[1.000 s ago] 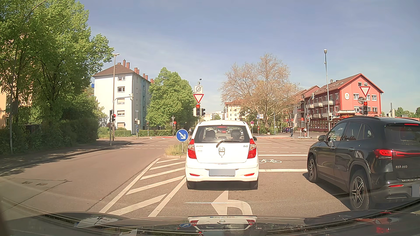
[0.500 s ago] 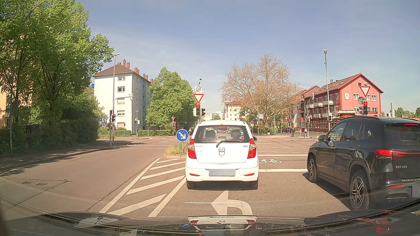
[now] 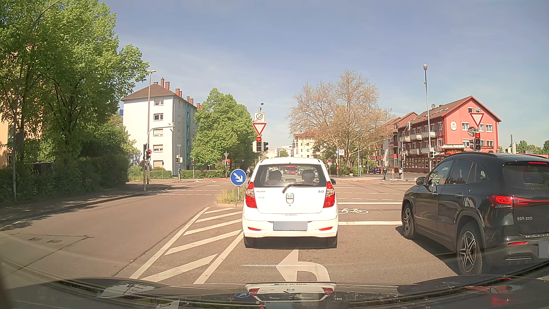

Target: Follow the waypoints while adhering to traffic rules and regulations

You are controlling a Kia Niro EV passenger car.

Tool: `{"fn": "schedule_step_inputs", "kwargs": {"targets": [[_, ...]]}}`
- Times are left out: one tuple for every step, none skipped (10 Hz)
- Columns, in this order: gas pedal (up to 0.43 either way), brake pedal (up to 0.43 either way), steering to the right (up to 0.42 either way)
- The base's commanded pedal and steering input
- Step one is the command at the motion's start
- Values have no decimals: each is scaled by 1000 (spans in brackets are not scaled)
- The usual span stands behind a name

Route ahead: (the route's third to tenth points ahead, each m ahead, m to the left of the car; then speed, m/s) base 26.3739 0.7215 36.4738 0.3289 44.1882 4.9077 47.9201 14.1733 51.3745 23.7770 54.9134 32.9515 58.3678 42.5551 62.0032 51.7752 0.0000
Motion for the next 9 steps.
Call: {"fn": "schedule_step_inputs", "kwargs": {"targets": [[0, 189, -13], [0, 189, -13], [0, 183, -13], [0, 177, -13], [0, 171, -13], [0, 159, -13], [0, 152, -13], [0, 152, -13], [0, 146, -13]]}}
